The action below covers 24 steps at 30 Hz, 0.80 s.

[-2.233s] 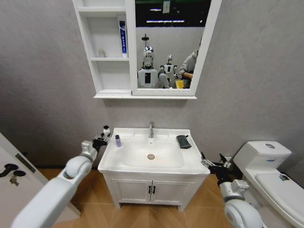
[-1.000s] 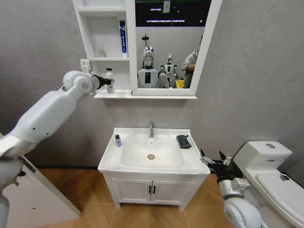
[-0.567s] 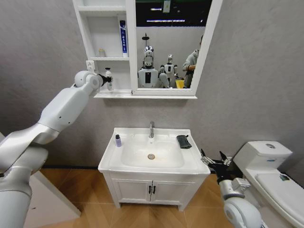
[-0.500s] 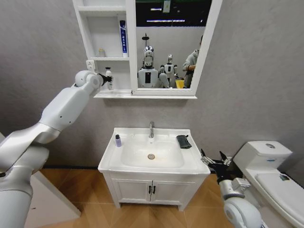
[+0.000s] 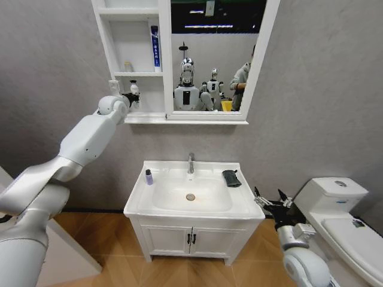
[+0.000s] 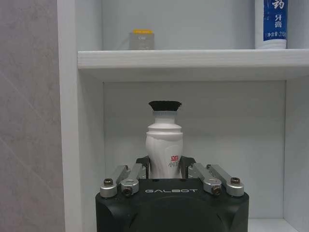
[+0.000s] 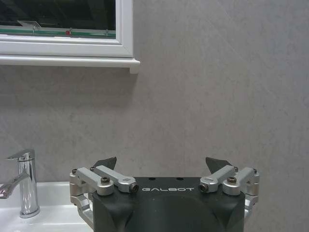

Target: Move facial cleanser and shampoo from washbasin to cabinet, then wipe washbasin with towel.

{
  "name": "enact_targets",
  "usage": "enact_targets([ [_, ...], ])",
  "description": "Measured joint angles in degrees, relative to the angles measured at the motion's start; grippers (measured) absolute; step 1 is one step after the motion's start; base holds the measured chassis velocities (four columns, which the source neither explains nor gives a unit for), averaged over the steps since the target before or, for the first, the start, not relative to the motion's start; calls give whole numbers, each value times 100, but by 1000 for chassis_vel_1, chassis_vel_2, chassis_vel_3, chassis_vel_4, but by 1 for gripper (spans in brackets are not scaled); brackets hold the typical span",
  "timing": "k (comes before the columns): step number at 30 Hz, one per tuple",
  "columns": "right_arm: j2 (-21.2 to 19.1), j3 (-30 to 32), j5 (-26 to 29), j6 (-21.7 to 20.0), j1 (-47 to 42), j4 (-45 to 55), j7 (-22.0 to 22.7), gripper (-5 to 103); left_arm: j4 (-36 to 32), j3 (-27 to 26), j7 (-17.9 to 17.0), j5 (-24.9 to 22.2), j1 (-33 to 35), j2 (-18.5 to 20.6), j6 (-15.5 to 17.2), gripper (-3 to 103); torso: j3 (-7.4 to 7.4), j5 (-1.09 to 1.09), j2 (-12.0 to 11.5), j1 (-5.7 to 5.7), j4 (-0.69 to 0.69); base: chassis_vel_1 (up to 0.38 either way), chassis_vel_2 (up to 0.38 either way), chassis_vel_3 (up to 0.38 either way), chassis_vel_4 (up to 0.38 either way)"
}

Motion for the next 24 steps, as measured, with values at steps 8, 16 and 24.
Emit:
enact_targets([
  [8, 17, 25, -8, 54, -41, -19, -3, 100, 73, -97, 106, 146, 129, -46, -13, 32, 0, 0, 0, 0, 0, 0, 0, 0, 0],
  [16, 77, 35, -43, 139, -73, -20, -18, 100, 95, -115, 225, 126, 194, -69, -56, 32, 0, 0, 0, 0, -1, 0, 0, 0, 0],
  [24, 199, 48, -87, 215, -143, -31, -41, 100, 172, -145, 275, 163, 237, -112, -128, 31, 0, 1, 1, -1, 0, 0, 0, 0, 0],
])
